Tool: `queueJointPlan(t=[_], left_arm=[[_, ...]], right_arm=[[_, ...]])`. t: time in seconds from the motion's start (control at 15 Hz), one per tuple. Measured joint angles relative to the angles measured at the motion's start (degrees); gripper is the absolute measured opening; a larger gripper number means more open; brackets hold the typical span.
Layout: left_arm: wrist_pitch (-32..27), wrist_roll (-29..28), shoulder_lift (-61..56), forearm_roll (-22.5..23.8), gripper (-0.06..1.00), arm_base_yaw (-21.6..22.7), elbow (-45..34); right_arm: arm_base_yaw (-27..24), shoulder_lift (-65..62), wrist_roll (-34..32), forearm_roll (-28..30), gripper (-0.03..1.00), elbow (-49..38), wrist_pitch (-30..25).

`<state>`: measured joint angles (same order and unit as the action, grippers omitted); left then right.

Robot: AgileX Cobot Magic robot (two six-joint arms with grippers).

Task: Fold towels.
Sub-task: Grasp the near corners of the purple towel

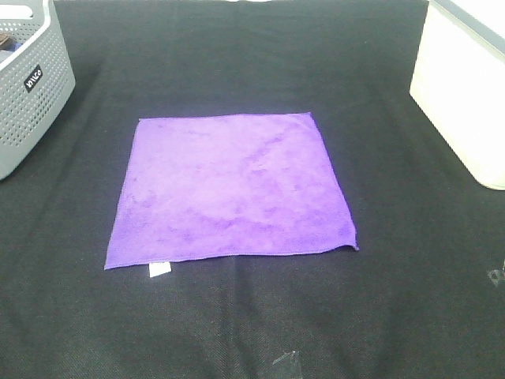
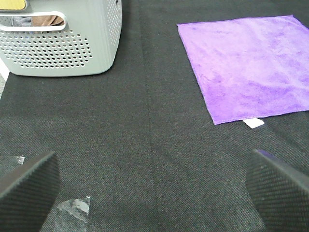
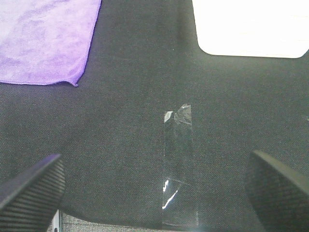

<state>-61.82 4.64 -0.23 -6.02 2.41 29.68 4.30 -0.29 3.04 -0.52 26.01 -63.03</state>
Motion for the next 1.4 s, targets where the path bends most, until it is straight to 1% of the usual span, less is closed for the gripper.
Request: queueJointPlan(t=[1.4], left_arm=[[0.0, -0.2, 0.0, -0.1, 0.99, 0.0, 0.0]], right_arm=[[0.0, 0.0, 0.0, 0.1, 0.96, 0.0, 0.0]])
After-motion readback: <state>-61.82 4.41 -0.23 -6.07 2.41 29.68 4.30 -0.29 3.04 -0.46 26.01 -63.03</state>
